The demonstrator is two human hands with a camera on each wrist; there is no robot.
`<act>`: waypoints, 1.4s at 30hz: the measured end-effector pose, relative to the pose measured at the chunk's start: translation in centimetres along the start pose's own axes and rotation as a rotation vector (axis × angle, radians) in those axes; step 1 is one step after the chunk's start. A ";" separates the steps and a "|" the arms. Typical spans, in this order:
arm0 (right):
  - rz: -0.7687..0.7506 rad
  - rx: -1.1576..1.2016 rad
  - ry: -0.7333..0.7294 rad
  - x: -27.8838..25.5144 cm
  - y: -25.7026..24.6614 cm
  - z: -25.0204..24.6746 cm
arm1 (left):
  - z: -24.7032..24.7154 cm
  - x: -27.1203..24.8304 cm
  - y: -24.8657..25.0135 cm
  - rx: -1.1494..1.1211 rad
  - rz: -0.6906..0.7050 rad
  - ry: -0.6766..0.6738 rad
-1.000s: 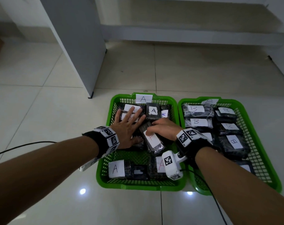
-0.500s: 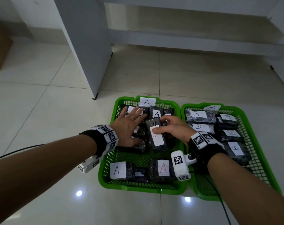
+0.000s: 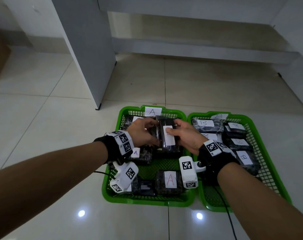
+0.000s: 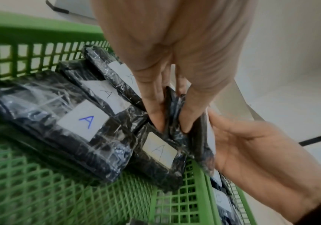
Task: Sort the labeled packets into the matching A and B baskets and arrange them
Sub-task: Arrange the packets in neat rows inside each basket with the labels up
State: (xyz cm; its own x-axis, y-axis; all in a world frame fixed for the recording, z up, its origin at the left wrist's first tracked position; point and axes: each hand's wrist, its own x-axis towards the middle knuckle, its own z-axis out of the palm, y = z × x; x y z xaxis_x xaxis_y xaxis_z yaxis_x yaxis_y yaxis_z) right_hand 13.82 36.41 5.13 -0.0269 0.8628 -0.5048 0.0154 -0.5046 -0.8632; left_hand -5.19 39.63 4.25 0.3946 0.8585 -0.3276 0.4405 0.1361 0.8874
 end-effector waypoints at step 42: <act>-0.476 -1.473 -0.042 0.9 3.0 0.5 | -4.7 0.0 -1.7 -0.162 -0.252 0.251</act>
State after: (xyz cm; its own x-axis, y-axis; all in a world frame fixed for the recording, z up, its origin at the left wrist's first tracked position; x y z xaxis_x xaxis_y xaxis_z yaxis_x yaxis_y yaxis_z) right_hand 13.36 35.65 2.09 -0.3419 0.9150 -0.2141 0.9337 0.3050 -0.1876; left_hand -9.69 41.67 4.29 0.0720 0.8794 -0.4706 0.3575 0.4177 0.8353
